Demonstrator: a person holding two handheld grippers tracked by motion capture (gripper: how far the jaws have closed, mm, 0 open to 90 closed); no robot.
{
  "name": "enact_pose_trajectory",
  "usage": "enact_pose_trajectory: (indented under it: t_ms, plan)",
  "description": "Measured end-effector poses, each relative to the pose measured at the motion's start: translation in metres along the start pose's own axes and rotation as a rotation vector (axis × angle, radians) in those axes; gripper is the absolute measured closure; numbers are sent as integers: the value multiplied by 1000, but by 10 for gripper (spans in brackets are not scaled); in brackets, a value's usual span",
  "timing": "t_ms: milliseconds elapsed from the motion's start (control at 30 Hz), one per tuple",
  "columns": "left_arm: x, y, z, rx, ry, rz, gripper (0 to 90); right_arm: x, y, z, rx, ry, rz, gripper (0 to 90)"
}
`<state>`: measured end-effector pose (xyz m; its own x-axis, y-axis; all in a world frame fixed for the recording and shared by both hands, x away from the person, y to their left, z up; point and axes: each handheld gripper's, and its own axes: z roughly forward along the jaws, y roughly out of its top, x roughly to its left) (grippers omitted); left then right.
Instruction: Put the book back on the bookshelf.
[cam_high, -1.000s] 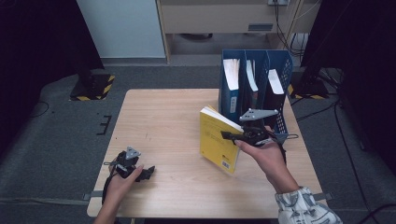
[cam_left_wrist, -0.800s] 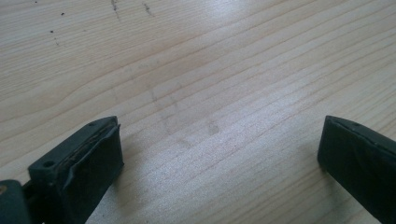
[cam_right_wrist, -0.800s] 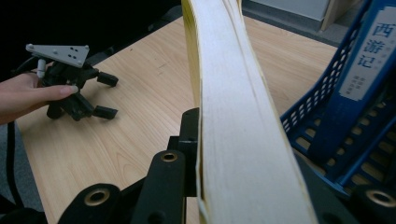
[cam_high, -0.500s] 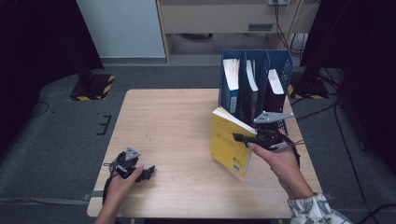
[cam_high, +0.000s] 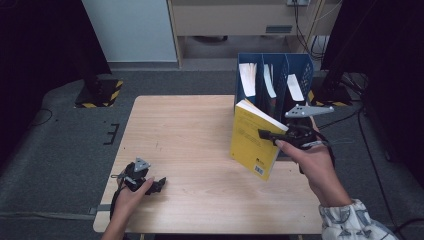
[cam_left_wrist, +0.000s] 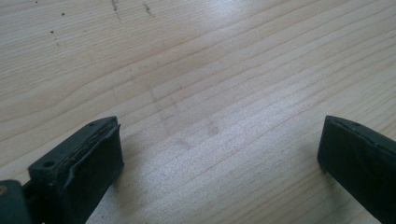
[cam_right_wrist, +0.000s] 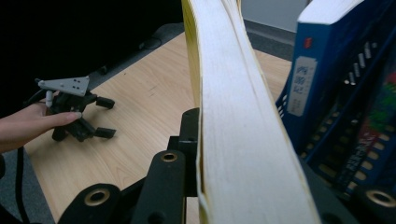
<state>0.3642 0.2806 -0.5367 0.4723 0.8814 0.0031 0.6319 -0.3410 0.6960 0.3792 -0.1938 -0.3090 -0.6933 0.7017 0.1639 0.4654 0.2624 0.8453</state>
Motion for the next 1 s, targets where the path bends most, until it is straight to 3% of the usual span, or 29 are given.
enact_pose_trajectory:
  t_ms: [400,1000]
  plan:
    - [0,0,0,-1,0,2,0,-24,15,-29,-17,-70,46,752]
    - [0,1,1,0,-1,2,0,-63,12,-57,1,-203,119,751]
